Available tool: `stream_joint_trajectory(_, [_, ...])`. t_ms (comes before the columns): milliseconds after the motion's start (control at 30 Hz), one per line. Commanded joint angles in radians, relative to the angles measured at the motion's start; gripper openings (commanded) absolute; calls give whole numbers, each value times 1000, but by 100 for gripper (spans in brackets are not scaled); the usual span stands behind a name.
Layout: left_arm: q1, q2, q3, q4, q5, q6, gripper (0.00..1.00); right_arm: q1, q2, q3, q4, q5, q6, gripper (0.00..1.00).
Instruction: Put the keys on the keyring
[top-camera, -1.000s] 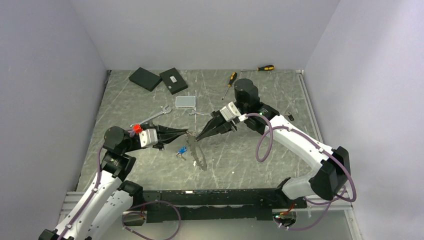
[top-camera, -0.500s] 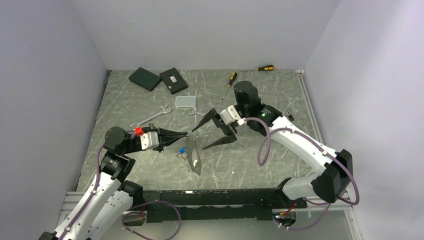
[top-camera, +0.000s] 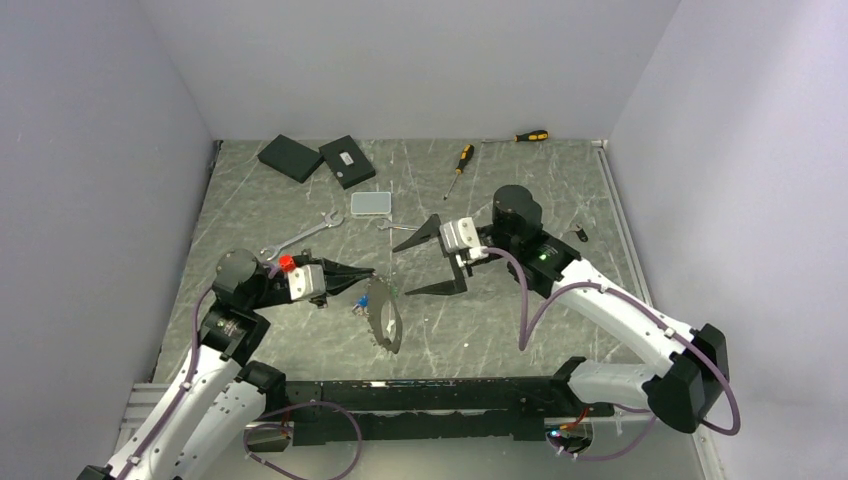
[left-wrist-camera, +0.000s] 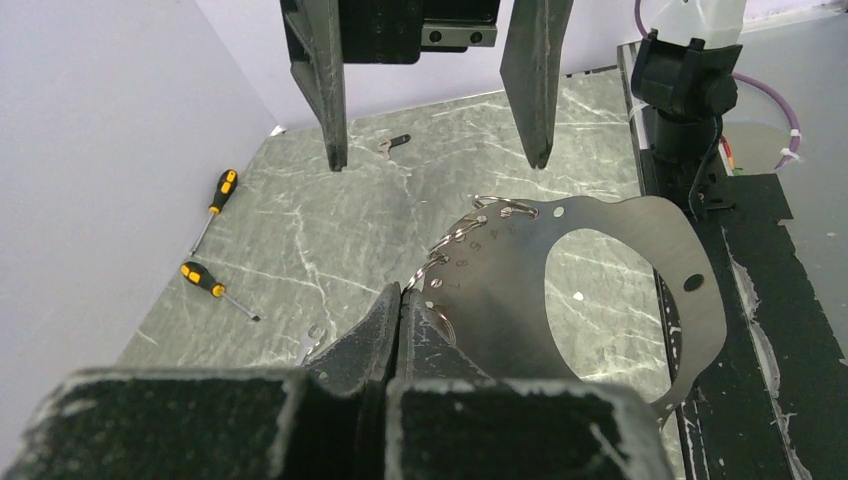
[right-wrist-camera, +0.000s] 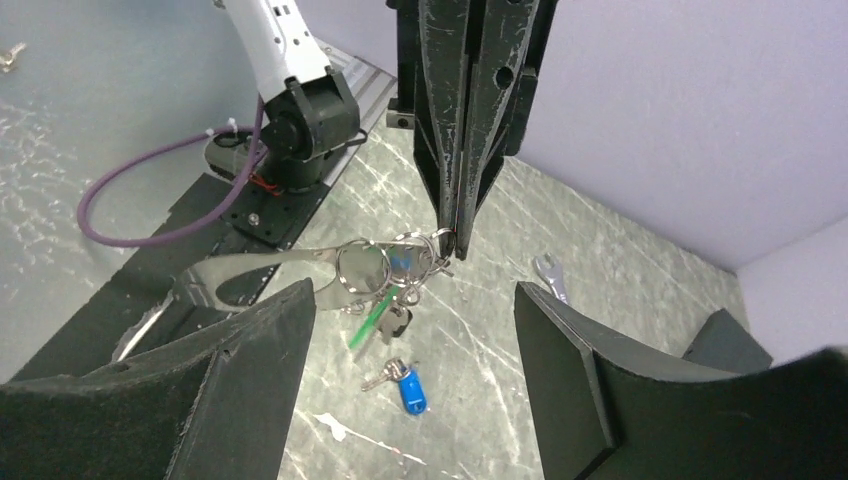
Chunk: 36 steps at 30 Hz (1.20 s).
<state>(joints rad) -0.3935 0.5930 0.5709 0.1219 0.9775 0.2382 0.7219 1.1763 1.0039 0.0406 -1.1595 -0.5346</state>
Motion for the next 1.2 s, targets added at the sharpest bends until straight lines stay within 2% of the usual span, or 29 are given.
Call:
stream_joint_trajectory(0, [-4, -12, 26, 28, -5, 25, 0, 35, 24, -7, 167, 101, 171, 76])
stream_joint_trajectory(200, [-4, 33, 65, -33, -20, 24, 0, 44, 100, 110, 51, 118, 302, 70])
stream_joint_trajectory(433, [-4, 49, 77, -89, -153, 35, 0, 54, 66, 84, 104, 413, 598, 81])
stream_joint_trajectory(633, [-4, 83, 98, -120, -266, 30, 0, 58, 64, 123, -35, 661, 739, 81])
stream_joint_trajectory(767, [-4, 101, 102, -109, -263, 12, 0, 66, 91, 103, -4, 682, 847, 80])
stream_joint_trajectory(967, [-4, 108, 100, -87, -255, -19, 0, 134, 202, 163, -76, 733, 808, 72])
stream_joint_trajectory(1167, [-4, 106, 104, -99, -267, -16, 0, 160, 276, 208, -149, 721, 754, 65])
